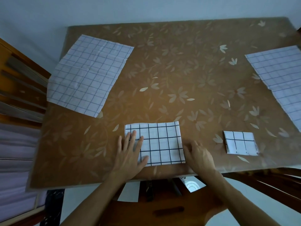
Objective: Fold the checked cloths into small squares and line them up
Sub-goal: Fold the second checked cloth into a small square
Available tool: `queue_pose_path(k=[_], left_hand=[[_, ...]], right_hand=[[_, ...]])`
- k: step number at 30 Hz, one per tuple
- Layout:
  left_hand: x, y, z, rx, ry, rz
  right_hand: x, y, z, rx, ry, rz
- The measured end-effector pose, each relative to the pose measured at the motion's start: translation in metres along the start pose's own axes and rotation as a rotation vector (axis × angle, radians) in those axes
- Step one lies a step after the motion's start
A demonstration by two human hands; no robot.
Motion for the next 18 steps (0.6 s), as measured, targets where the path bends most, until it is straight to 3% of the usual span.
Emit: queue_pose_path(k=[3, 8, 12, 15, 18], left_hand=[[-0.009, -0.007, 0.000, -0.003, -0.018, -0.033], [-0.031, -0.054, -0.015, 0.222, -0.146, -0.164], [-0.033, -0.094, -0.042, 0.356, -0.002, -0.202], [-0.020, -0.104, -0.045, 0.266, 0.123, -0.147], [-0.015, -0.103, -0.043, 0.175, 0.117, -0.185]], right_hand=[[0.011, -0.005, -0.013, 0.194, 0.232, 0.172], [0.027, 0.003, -0.021, 0.308, 0.324, 0.415], [0.030, 0.010, -0.027, 0.413, 0.268, 0.681], [0.026, 0.019, -0.034, 0.461, 0.307, 0.791], [0.021, 0.026, -0.039, 0.470, 0.348, 0.848]])
Point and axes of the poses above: each hand's wrist, its own z-axis towards the middle knuckle, its own x-axis out of the palm, y = z × x, the point moved 5 cm from there along z, towards the middle knuckle, and after that the axes turned 13 degrees about -x, right-handed, at the moved point
